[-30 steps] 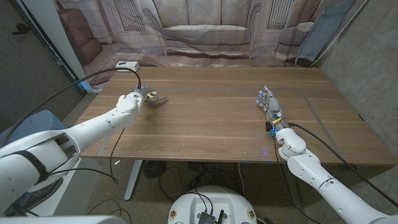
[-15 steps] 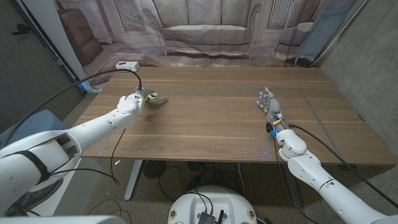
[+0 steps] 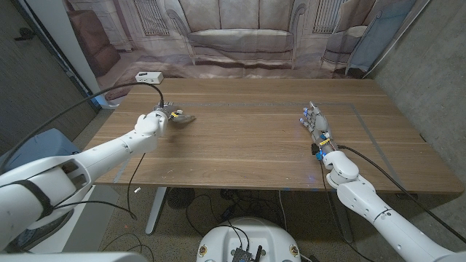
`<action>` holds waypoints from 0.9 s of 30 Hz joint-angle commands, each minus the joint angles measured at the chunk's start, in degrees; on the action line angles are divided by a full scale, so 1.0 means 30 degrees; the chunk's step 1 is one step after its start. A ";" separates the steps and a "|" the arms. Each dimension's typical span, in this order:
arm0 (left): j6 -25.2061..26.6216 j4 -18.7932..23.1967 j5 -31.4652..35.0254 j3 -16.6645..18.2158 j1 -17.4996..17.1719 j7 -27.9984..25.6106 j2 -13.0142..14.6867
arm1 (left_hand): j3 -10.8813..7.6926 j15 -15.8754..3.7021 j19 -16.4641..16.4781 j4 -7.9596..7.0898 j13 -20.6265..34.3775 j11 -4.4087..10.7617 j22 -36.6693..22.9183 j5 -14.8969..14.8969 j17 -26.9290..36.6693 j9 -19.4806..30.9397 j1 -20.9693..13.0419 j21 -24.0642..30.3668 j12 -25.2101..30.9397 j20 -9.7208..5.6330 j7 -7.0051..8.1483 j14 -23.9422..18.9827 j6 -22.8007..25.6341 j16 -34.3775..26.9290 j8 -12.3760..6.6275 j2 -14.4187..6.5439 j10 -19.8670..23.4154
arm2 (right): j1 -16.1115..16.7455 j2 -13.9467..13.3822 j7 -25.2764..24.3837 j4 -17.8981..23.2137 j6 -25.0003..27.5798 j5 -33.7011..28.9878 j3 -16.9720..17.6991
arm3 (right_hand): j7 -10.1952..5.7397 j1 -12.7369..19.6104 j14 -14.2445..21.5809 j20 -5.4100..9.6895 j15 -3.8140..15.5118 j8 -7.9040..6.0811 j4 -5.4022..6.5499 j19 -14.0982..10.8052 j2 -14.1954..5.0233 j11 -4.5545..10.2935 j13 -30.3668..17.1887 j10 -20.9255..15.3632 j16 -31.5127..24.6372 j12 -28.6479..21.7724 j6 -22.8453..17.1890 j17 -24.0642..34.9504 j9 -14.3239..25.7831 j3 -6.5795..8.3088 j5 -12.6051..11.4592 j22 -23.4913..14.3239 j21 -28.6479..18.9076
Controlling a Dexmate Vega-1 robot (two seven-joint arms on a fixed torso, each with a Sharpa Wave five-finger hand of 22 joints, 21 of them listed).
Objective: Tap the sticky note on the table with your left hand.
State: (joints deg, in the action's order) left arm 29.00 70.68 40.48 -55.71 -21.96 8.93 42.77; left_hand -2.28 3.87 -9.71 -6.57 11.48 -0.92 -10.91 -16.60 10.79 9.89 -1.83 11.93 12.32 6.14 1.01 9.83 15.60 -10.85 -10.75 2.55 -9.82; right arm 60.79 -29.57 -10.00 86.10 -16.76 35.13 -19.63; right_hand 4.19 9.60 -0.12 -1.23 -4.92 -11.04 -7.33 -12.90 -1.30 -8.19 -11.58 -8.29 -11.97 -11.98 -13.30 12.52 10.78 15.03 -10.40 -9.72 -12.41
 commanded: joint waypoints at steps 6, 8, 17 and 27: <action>0.0633 -0.0144 -0.0667 0.0210 -0.0183 0.0200 0.0150 | 0.0166 0.0034 -0.5885 -0.0036 0.0044 -0.0024 -0.0067 -0.0150 0.0027 0.0121 -0.0142 0.0076 0.0200 0.0038 -0.0064 0.4859 0.0589 -0.0213 -0.0195 -0.0210 -0.3831 | 0.0233 -0.0095 -0.0306 0.0325 0.0343 0.0077 -0.0007 | -0.0169 -0.0134 0.0030 -0.0165 -0.0146 -0.0078 0.0026 -0.0129 -0.0056 0.0036 -0.0054 -0.0070 -0.0012 -0.0030 -0.0082 0.0034 0.0070 -0.0107 -0.0053 -0.0076 0.0048; 0.0625 -0.0145 -0.0742 0.0213 -0.0190 0.0191 0.0173 | 0.0180 0.0091 -0.5892 -0.0037 0.0044 -0.0032 -0.0066 -0.0156 0.0026 0.0121 -0.0152 0.0074 0.0203 0.0029 -0.0112 0.4838 0.0646 -0.0217 -0.0211 -0.0215 -0.3823 | 0.0217 -0.0093 -0.0255 0.0300 0.0379 0.0107 -0.0032 | -0.0156 -0.0137 0.0043 -0.0163 -0.0141 -0.0076 0.0027 -0.0132 -0.0056 0.0038 -0.0055 -0.0071 -0.0017 -0.0031 -0.0077 0.0034 0.0071 -0.0111 -0.0053 -0.0077 0.0052; 0.0618 -0.0135 -0.1250 0.0363 -0.0192 0.0160 0.0213 | 0.0219 0.0110 -0.5921 -0.0036 0.0044 -0.0027 -0.0064 -0.0171 0.0026 0.0122 -0.0183 0.0062 0.0213 0.0056 -0.0142 0.4838 0.0651 -0.0202 -0.0196 -0.0227 -0.3801 | 0.0297 -0.0119 -0.0377 0.0377 0.0432 0.0113 0.0002 | -0.0177 -0.0141 0.0033 -0.0168 -0.0156 -0.0067 0.0026 -0.0150 -0.0065 0.0034 -0.0057 -0.0068 -0.0014 -0.0028 -0.0047 0.0031 0.0071 -0.0125 -0.0055 -0.0079 0.0075; 0.0474 -0.0672 -0.1435 0.0186 0.0119 0.0129 -0.0002 | 0.0267 0.0118 -0.5898 -0.0036 0.0045 -0.0023 -0.0062 -0.0187 0.0027 0.0124 -0.0221 0.0072 0.0210 0.0078 -0.0132 0.4831 0.0609 -0.0190 -0.0160 -0.0246 -0.3809 | 0.0265 -0.0129 -0.0317 0.0339 0.0659 0.0211 -0.0067 | -0.0176 -0.0145 0.0033 -0.0178 -0.0167 -0.0071 0.0023 -0.0166 -0.0066 0.0021 -0.0060 -0.0069 -0.0014 -0.0027 -0.0050 0.0026 0.0071 -0.0141 -0.0055 -0.0082 0.0098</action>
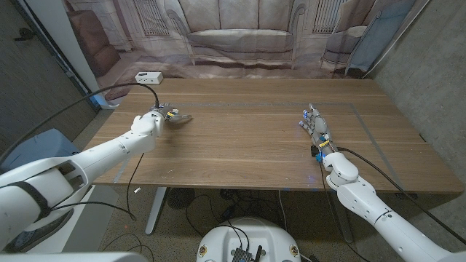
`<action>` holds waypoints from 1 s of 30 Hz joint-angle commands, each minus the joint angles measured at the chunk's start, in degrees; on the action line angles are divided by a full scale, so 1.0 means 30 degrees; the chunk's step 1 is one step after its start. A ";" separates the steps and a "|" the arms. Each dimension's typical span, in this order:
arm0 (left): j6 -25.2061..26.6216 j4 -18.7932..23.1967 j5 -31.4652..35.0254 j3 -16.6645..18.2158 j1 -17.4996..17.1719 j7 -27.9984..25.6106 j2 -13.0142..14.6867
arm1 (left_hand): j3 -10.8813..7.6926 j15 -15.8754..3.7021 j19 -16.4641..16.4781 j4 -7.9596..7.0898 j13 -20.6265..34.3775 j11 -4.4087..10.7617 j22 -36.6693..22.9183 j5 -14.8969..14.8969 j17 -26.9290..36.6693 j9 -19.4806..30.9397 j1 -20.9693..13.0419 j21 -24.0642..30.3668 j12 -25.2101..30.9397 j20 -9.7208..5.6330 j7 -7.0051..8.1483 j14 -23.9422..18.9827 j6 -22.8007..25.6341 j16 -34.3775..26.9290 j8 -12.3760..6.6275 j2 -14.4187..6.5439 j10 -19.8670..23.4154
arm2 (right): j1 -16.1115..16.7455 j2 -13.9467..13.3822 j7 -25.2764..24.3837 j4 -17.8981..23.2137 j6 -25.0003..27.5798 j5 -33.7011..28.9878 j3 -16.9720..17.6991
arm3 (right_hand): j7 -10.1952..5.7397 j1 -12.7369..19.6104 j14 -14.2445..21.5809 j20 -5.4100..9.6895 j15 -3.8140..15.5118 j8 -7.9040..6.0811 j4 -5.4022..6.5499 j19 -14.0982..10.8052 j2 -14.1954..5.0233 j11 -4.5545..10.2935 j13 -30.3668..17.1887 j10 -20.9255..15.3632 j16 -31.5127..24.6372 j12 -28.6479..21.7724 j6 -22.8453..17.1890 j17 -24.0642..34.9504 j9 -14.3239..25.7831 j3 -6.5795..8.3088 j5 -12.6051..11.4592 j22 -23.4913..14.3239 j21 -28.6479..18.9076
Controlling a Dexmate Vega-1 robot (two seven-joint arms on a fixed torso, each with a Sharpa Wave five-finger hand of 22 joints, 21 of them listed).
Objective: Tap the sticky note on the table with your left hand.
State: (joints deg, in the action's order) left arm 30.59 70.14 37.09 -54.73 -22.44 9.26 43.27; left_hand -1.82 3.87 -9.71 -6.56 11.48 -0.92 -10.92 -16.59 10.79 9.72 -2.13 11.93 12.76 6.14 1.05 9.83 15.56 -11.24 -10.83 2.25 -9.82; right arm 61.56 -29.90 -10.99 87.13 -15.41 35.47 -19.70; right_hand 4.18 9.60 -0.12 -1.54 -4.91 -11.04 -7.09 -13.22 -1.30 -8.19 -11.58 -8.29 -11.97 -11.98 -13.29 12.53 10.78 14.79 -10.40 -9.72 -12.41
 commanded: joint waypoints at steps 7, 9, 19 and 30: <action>-0.0136 -0.0749 -0.0337 -0.0319 0.0443 -0.0007 -0.0274 | 0.0141 0.0126 -0.5912 -0.0038 0.0045 -0.0038 -0.0059 -0.0198 0.0027 0.0181 -0.0147 0.0066 0.0064 0.0094 -0.0138 0.4833 0.0573 -0.0049 -0.0105 -0.0165 -0.3810 | -0.0013 -0.0011 -0.0072 -0.0008 0.0315 0.0078 -0.0072 | -0.0178 -0.0143 0.0017 -0.0085 -0.0170 -0.0075 -0.0059 -0.0065 -0.0077 0.0010 -0.0063 -0.0043 -0.0008 -0.0017 -0.0055 0.0021 0.0071 -0.0067 -0.0056 -0.0083 0.0115; -0.0171 -0.0765 -0.0351 -0.0351 0.0462 -0.0005 -0.0249 | 0.0147 0.0128 -0.5911 -0.0037 0.0045 -0.0037 -0.0058 -0.0200 0.0027 0.0181 -0.0154 0.0067 0.0063 0.0097 -0.0111 0.4834 0.0578 -0.0047 -0.0106 -0.0169 -0.3815 | -0.0020 -0.0007 -0.0074 -0.0020 0.0327 0.0086 -0.0076 | -0.0169 -0.0146 0.0024 -0.0090 -0.0177 -0.0075 -0.0059 -0.0065 -0.0076 0.0008 -0.0064 -0.0051 -0.0011 -0.0020 -0.0056 0.0020 0.0071 -0.0071 -0.0056 -0.0083 0.0120; 0.0081 -0.0532 -0.0473 -0.0345 0.0325 -0.0008 -0.0084 | 0.0176 0.0132 -0.5912 -0.0033 0.0046 -0.0037 -0.0057 -0.0210 0.0027 0.0183 -0.0192 0.0067 0.0067 0.0102 -0.0105 0.4829 0.0571 -0.0039 -0.0096 -0.0199 -0.3805 | -0.0109 0.0008 -0.0018 -0.0091 0.0371 0.0092 -0.0124 | -0.0166 -0.0149 0.0013 -0.0096 -0.0176 -0.0078 -0.0061 -0.0068 -0.0080 0.0041 -0.0066 -0.0052 -0.0007 -0.0020 -0.0058 0.0018 0.0071 -0.0084 -0.0056 -0.0084 0.0140; 0.0469 -0.0334 -0.0531 -0.0191 0.0254 -0.0010 0.0173 | 0.0204 0.0151 -0.5896 -0.0026 0.0046 -0.0020 -0.0055 -0.0220 0.0027 0.0184 -0.0240 0.0073 0.0087 0.0103 -0.0123 0.4803 0.0579 -0.0039 -0.0093 -0.0238 -0.3757 | -0.0134 -0.0073 -0.0072 0.0063 0.0562 0.0028 -0.0185 | -0.0179 -0.0151 -0.0010 -0.0105 -0.0171 -0.0073 -0.0061 -0.0066 -0.0092 0.0046 -0.0067 -0.0037 0.0000 -0.0014 -0.0039 0.0016 0.0072 -0.0096 -0.0058 -0.0086 0.0165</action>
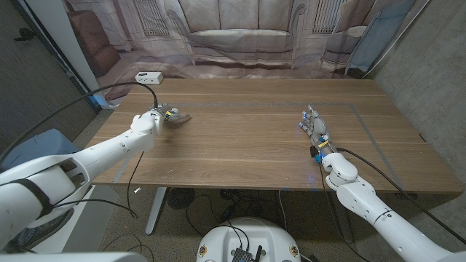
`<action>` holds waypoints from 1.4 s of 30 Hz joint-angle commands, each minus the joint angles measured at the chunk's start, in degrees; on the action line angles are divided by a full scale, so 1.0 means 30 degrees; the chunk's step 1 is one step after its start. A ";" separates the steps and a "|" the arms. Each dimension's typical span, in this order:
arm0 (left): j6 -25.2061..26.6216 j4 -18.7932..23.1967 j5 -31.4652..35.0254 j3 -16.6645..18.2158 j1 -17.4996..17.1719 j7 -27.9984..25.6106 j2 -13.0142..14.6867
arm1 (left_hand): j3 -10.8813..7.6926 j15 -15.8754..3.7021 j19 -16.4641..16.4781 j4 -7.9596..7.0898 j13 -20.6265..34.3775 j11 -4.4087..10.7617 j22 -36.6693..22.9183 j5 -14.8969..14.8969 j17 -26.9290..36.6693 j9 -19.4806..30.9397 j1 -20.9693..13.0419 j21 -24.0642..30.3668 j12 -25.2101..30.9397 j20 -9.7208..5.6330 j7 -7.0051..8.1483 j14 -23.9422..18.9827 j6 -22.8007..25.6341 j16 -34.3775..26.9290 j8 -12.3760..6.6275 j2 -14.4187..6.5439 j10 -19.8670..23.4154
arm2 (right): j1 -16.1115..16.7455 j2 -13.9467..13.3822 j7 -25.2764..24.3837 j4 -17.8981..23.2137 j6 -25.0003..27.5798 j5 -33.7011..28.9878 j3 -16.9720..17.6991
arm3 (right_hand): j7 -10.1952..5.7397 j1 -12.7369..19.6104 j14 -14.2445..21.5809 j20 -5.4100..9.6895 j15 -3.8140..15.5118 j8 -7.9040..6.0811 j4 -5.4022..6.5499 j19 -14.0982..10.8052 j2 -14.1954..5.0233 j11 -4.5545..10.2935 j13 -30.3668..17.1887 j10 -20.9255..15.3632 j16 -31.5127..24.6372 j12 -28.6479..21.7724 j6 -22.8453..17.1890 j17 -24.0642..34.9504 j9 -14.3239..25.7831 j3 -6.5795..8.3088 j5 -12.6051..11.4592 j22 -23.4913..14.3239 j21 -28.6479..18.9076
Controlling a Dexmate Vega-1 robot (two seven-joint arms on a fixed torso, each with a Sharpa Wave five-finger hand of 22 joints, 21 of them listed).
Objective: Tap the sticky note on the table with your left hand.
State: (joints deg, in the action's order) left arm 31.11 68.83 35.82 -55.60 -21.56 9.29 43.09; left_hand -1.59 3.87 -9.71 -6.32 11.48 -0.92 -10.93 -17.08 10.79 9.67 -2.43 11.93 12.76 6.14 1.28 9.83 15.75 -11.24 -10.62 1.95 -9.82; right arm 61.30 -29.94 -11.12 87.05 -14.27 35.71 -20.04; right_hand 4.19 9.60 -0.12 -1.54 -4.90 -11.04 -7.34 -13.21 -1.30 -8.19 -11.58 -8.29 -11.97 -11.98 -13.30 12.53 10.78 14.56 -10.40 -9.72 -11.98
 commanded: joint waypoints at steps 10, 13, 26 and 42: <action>0.0168 -0.0412 -0.0332 0.0087 0.0068 -0.0057 0.0131 | 0.0154 0.0210 -0.5903 -0.0097 0.0047 -0.0012 -0.0051 -0.0066 0.0026 0.0204 -0.0186 0.0070 0.0088 0.0121 -0.0180 0.4765 0.0476 -0.0043 -0.0143 -0.0174 -0.3753 | -0.0007 -0.0087 -0.0191 0.0282 0.0398 -0.0104 -0.0134 | -0.0176 -0.0149 -0.0003 -0.0109 -0.0179 -0.0078 0.0017 -0.0065 -0.0099 0.0032 -0.0069 -0.0028 -0.0004 -0.0011 -0.0048 0.0012 0.0072 -0.0025 -0.0059 -0.0088 0.0040; 0.0099 -0.0490 -0.0411 0.0110 0.0066 -0.0121 0.0165 | 0.0163 0.0214 -0.5905 -0.0094 0.0047 -0.0028 -0.0050 -0.0069 0.0026 0.0205 -0.0201 0.0069 0.0095 0.0127 -0.0160 0.4755 0.0486 -0.0044 -0.0146 -0.0187 -0.3734 | -0.0002 -0.0088 -0.0247 0.0349 0.0464 -0.0125 -0.0158 | -0.0190 -0.0152 -0.0011 -0.0115 -0.0175 -0.0075 0.0016 -0.0066 -0.0096 0.0029 -0.0070 -0.0026 -0.0001 -0.0011 -0.0041 0.0011 0.0072 -0.0030 -0.0059 -0.0088 0.0045; 0.0015 -0.0680 -0.0725 0.0229 -0.0011 -0.0398 0.0316 | 0.0198 0.0226 -0.5905 -0.0083 0.0048 -0.0014 -0.0048 -0.0077 0.0027 0.0207 -0.0265 0.0068 0.0093 0.0125 -0.0137 0.4757 0.0448 -0.0029 -0.0130 -0.0246 -0.3735 | -0.0069 -0.0088 -0.0405 0.0518 0.0762 -0.0224 -0.0289 | -0.0189 -0.0145 -0.0011 -0.0124 -0.0174 -0.0069 0.0010 -0.0063 -0.0107 0.0030 -0.0071 -0.0025 -0.0001 -0.0011 -0.0018 0.0006 0.0072 -0.0042 -0.0060 -0.0089 0.0070; 0.0039 -0.0730 -0.0989 0.0355 -0.0127 -0.0591 0.0543 | 0.0235 0.0235 -0.5897 -0.0071 0.0049 -0.0072 -0.0046 -0.0084 0.0027 0.0208 -0.0340 0.0071 0.0098 0.0141 -0.0129 0.4744 0.0439 -0.0020 -0.0127 -0.0327 -0.3718 | -0.0285 0.0009 -0.0440 0.0440 0.0886 -0.0356 -0.0459 | -0.0180 -0.0139 -0.0009 -0.0107 -0.0173 -0.0079 0.0002 -0.0073 -0.0116 0.0039 -0.0073 -0.0021 -0.0003 -0.0010 -0.0034 0.0001 0.0072 -0.0059 -0.0060 -0.0091 0.0092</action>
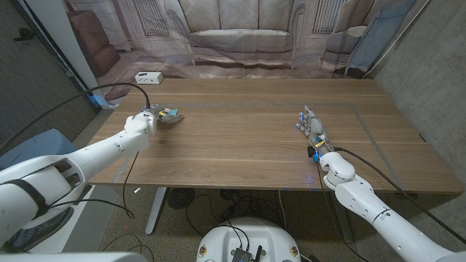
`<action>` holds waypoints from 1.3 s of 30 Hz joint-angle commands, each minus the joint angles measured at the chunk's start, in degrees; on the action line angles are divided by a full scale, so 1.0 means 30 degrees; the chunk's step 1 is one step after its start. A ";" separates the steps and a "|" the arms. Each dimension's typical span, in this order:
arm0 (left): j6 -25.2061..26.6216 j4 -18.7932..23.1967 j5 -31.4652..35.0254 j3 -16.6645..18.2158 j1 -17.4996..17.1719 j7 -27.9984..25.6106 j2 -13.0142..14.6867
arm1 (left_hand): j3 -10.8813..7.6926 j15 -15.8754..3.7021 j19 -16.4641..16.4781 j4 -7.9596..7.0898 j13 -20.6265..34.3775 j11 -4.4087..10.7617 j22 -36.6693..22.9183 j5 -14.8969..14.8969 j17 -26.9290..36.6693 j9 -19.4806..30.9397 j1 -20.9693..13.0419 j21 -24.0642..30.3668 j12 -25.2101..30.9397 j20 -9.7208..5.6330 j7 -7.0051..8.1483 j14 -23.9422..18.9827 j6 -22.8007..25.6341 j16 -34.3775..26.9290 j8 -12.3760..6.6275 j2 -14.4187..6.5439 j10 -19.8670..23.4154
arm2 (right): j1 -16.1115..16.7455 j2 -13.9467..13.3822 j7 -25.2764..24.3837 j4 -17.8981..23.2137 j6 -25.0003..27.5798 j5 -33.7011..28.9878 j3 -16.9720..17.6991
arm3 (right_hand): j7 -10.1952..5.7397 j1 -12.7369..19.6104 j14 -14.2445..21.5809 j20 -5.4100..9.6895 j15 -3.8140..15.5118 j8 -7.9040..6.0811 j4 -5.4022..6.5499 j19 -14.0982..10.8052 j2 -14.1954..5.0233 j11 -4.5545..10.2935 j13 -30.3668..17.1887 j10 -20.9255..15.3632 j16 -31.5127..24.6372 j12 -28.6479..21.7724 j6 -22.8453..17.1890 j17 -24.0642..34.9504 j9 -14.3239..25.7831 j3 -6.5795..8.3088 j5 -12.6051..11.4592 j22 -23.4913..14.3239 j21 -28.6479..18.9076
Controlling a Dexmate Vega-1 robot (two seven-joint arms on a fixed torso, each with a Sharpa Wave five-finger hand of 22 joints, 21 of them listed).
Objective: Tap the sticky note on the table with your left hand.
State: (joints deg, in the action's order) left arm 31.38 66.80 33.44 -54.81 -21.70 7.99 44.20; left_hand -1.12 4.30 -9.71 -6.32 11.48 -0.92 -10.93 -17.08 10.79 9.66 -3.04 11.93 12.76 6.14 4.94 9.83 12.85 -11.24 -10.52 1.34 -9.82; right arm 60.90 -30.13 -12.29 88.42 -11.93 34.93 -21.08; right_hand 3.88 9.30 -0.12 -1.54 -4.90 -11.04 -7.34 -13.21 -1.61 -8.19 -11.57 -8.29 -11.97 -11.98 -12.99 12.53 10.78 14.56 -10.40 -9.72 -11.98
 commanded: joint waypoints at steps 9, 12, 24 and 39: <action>0.0003 -0.0099 -0.0233 0.0079 -0.0105 -0.0134 0.0244 | 0.0096 0.0084 -0.5902 -0.0064 0.0048 -0.0045 -0.0044 -0.0088 0.0027 0.0210 -0.0177 0.0068 0.0105 0.0160 -0.1375 0.4730 0.1431 -0.0021 -0.0171 -0.0165 -0.3698 | -0.0266 0.0112 -0.0017 -0.0081 0.0202 -0.0078 -0.0172 | -0.0068 -0.0039 -0.0022 -0.0119 -0.0183 -0.0079 0.0000 -0.0069 -0.0019 0.0030 -0.0075 -0.0013 0.0001 -0.0007 -0.0134 -0.0001 0.0072 -0.0069 -0.0060 -0.0091 0.0105; -0.0010 -0.0139 -0.0258 0.0077 -0.0109 -0.0145 0.0242 | 0.0101 0.0080 -0.5883 -0.0062 0.0048 -0.0051 -0.0044 -0.0088 0.0028 0.0210 -0.0188 0.0076 0.0109 0.0151 -0.1386 0.4727 0.1429 -0.0020 -0.0169 -0.0176 -0.3687 | -0.0293 0.0124 -0.0018 -0.0105 0.0221 -0.0084 -0.0190 | -0.0071 -0.0038 -0.0016 -0.0123 -0.0189 -0.0082 0.0000 -0.0075 -0.0022 0.0059 -0.0076 -0.0006 -0.0002 -0.0005 -0.0141 -0.0002 0.0072 -0.0072 -0.0060 -0.0091 0.0107; 0.0105 -0.0143 -0.0292 0.0053 -0.0135 -0.0149 0.0272 | 0.0124 0.0089 -0.5879 -0.0054 0.0049 -0.0028 -0.0043 -0.0089 0.0028 0.0211 -0.0233 0.0077 0.0111 0.0155 -0.1350 0.4727 0.1440 -0.0012 -0.0172 -0.0228 -0.3675 | -0.0384 0.0152 0.0029 -0.0187 0.0277 -0.0076 -0.0241 | -0.0082 -0.0037 -0.0016 -0.0129 -0.0183 -0.0083 -0.0004 -0.0069 -0.0025 0.0039 -0.0077 -0.0009 -0.0003 -0.0007 -0.0138 -0.0004 0.0072 -0.0088 -0.0060 -0.0092 0.0126; 0.0572 0.0461 -0.0296 0.0205 -0.0425 -0.0044 0.0624 | 0.0150 0.0088 -0.5873 -0.0042 0.0049 -0.0037 -0.0042 -0.0088 0.0028 0.0211 -0.0288 0.0078 0.0113 0.0177 -0.1355 0.4715 0.1425 -0.0009 -0.0165 -0.0286 -0.3664 | -0.0460 0.0133 0.0148 -0.0245 0.0342 -0.0041 -0.0294 | -0.0074 -0.0029 -0.0007 -0.0116 -0.0178 -0.0079 -0.0009 -0.0070 -0.0043 0.0045 -0.0078 -0.0029 -0.0008 -0.0015 -0.0122 -0.0008 0.0072 -0.0100 -0.0061 -0.0093 0.0143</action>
State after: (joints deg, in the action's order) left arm 32.36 67.12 32.64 -54.52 -22.47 7.57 45.41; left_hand -1.12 4.29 -9.71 -6.32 11.48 -0.92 -10.93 -17.08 10.79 8.96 -3.64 11.93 12.76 6.14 5.65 9.83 11.91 -11.24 -10.40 0.74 -9.82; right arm 59.67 -29.68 -12.05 87.75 -11.10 34.71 -21.85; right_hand 3.88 9.30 -0.12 -1.54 -4.90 -11.04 -7.34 -13.21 -1.60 -8.19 -11.58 -8.29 -11.97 -11.98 -12.99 12.53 10.78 14.56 -10.40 -9.72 -11.66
